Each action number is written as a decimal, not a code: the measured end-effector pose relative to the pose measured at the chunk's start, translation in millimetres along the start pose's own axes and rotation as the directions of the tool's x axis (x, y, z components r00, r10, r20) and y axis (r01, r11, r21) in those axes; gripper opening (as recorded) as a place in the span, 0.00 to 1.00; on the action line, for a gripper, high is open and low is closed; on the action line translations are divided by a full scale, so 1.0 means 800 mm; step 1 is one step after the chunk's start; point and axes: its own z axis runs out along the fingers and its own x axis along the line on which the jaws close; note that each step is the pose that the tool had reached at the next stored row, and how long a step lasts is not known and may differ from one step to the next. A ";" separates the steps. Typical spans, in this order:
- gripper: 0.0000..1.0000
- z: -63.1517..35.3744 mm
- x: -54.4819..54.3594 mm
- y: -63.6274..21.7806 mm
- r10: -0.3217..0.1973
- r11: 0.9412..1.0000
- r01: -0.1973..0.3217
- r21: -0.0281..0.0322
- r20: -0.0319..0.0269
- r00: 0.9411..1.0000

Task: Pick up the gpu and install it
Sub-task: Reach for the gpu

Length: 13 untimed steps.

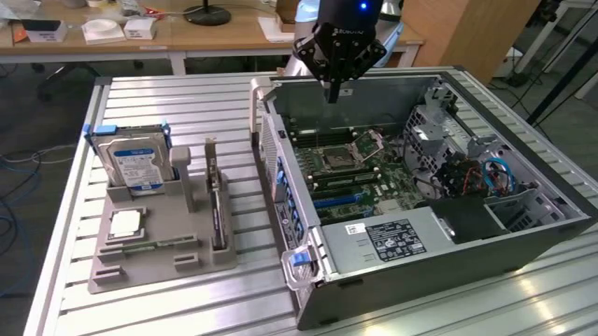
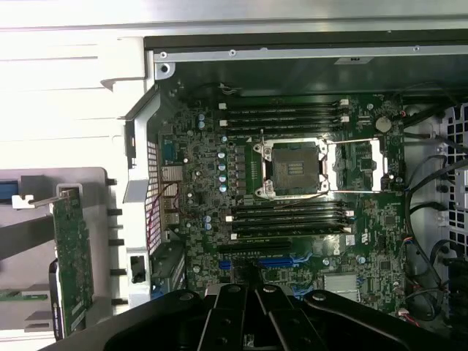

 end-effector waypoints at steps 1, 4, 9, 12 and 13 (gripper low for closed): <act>0.11 0.000 0.000 0.000 0.000 1.000 0.000 0.000 0.000 1.000; 0.11 0.000 0.003 0.000 0.000 1.000 0.000 0.000 0.000 1.000; 0.11 0.000 0.013 -0.001 0.000 1.000 0.000 0.000 0.000 1.000; 0.11 0.000 0.022 -0.002 0.000 1.000 0.000 0.000 0.000 1.000; 0.11 0.000 0.025 -0.002 0.000 1.000 0.000 0.000 0.000 1.000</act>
